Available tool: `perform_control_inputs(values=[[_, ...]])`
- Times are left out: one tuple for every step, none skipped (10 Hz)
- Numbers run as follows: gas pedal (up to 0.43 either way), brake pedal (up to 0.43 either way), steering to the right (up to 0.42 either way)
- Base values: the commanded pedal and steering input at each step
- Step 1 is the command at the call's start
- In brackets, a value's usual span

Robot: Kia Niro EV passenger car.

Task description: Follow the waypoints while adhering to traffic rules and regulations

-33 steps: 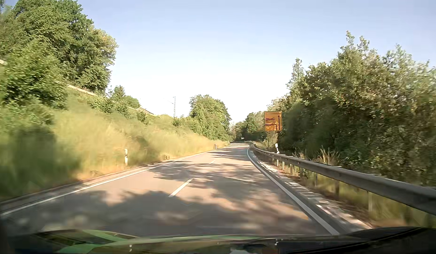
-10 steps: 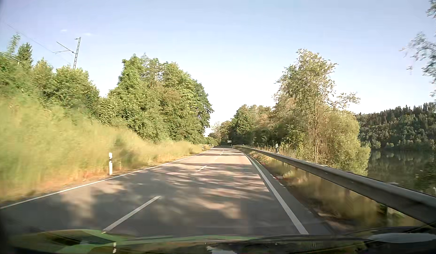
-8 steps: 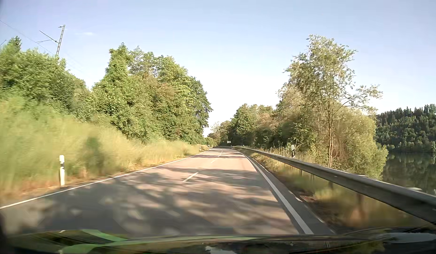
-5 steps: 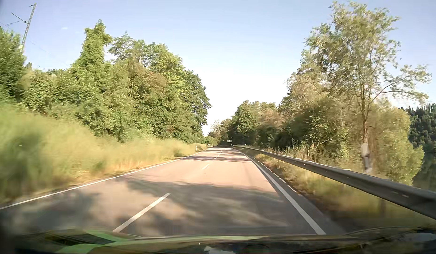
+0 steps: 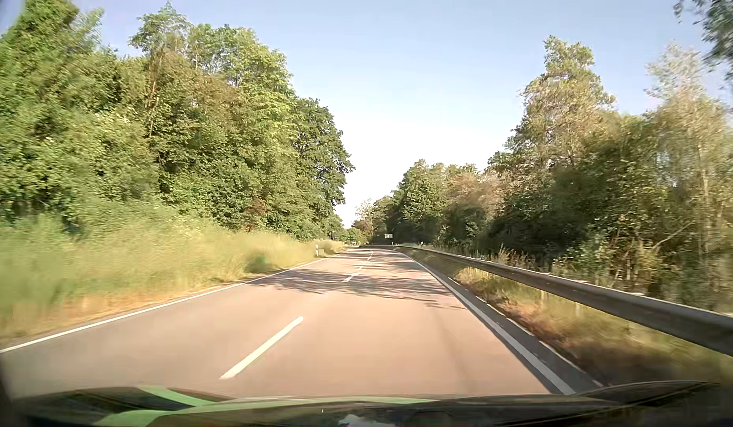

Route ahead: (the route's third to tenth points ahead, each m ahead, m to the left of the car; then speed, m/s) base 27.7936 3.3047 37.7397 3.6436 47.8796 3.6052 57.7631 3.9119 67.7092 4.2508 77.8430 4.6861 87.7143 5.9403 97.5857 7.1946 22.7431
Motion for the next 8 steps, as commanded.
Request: perform_control_inputs(values=[[0.268,0.0,-0.004],[0.268,0.0,-0.004],[0.28,0.0,-0.004],[0.28,0.0,-0.004],[0.28,0.0,-0.004],[0.28,0.0,-0.003],[0.28,0.0,-0.004],[0.28,0.0,-0.003]])
